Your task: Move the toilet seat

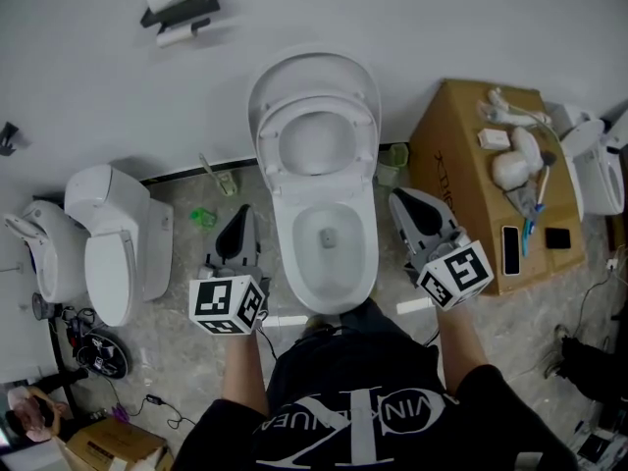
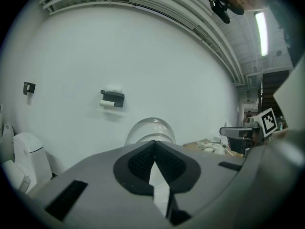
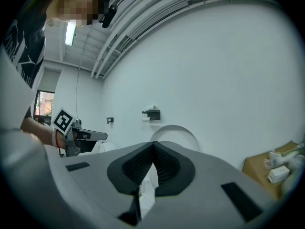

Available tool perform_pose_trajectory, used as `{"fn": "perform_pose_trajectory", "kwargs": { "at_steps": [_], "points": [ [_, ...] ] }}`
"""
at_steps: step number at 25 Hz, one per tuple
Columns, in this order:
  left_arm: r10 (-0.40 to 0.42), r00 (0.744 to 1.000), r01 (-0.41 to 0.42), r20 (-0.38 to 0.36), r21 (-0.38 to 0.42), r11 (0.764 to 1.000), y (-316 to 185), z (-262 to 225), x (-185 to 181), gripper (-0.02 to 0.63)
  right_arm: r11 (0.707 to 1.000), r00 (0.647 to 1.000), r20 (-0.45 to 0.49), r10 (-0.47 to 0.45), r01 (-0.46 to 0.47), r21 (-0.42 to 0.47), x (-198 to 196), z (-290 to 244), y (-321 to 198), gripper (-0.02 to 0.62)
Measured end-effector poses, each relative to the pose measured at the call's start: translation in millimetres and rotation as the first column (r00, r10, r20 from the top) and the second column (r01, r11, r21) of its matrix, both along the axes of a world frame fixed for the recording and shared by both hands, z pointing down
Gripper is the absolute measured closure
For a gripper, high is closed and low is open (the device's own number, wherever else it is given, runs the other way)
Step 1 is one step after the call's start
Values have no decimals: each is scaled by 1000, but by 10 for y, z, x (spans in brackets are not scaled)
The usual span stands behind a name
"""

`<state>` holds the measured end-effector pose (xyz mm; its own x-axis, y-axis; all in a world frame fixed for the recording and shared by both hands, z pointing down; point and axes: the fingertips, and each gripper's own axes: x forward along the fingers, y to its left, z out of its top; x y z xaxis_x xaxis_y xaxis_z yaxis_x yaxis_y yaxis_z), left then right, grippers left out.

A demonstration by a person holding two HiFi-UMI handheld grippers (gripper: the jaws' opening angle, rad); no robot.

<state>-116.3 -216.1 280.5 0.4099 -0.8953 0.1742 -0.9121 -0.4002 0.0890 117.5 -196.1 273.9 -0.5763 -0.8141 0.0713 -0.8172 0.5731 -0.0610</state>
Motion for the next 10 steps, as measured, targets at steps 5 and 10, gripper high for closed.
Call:
{"fn": "perform_pose_trajectory", "kwargs": {
  "at_steps": [5,10],
  "points": [
    [4,1000,-4,3,-21,1000,-4,65,44,603,1000,1000,3,-1,1,-8,19,22,6,586],
    [-4,1000,4,-9,-31,999,-30,73,29,603,1000,1000,7,-1,1,-12,43,35,-11,586]
  ]
}}
